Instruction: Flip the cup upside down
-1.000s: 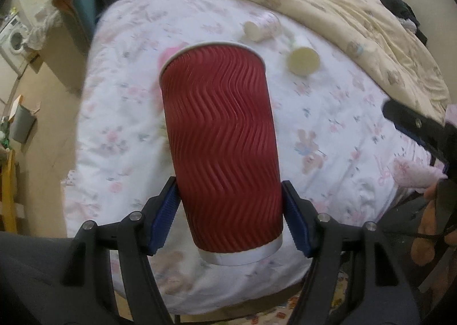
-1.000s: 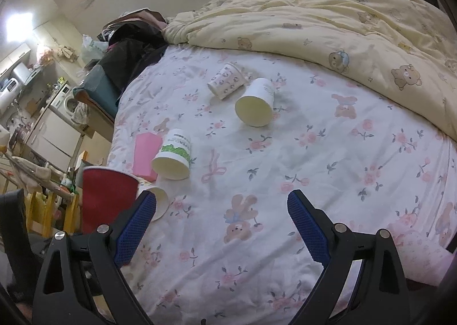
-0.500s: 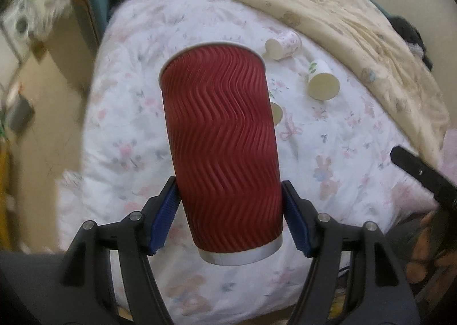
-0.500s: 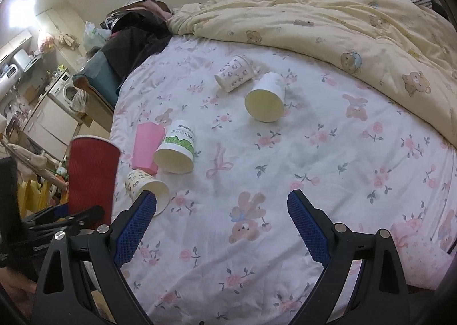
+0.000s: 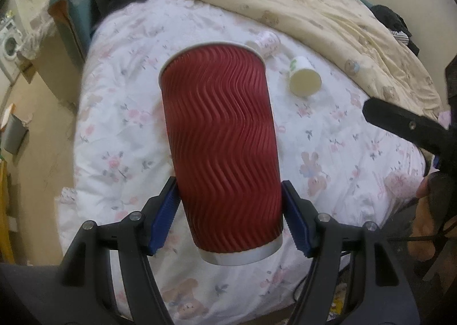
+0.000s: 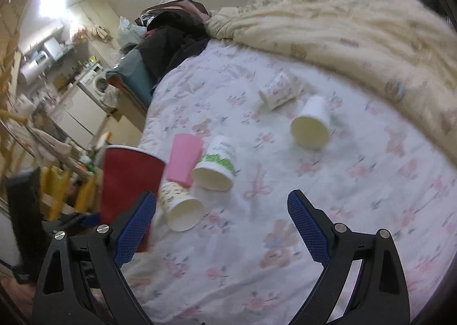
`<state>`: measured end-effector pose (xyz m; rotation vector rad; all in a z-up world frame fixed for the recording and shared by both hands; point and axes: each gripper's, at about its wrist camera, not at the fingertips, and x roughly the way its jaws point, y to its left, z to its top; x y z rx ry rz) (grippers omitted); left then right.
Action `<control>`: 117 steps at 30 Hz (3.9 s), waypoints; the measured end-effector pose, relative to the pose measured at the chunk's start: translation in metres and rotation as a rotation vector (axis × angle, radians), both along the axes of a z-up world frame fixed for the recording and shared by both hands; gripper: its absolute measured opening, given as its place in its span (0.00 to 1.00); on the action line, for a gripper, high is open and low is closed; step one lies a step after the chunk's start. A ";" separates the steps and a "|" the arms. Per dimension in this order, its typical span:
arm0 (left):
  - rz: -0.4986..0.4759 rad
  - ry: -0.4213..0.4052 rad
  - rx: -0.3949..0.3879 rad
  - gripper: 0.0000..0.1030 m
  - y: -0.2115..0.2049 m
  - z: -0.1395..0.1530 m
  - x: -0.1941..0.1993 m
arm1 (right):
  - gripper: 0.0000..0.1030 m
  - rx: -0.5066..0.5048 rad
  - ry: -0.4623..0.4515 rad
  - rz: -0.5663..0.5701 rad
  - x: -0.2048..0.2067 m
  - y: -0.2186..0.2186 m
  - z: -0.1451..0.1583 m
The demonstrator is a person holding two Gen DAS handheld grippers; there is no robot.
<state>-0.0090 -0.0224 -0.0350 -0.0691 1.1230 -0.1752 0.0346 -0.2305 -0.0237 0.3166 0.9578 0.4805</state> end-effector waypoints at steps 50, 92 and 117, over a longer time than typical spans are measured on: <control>-0.149 -0.074 -0.069 0.61 -0.026 0.021 -0.018 | 0.93 -0.029 0.332 0.033 0.010 0.011 -0.070; 0.015 0.182 0.153 0.89 -0.094 -0.034 0.106 | 0.93 0.074 0.225 -0.294 -0.011 -0.106 -0.025; 0.164 -0.281 0.081 0.89 0.012 0.070 -0.035 | 0.93 -0.103 -0.028 -0.166 -0.060 -0.048 0.010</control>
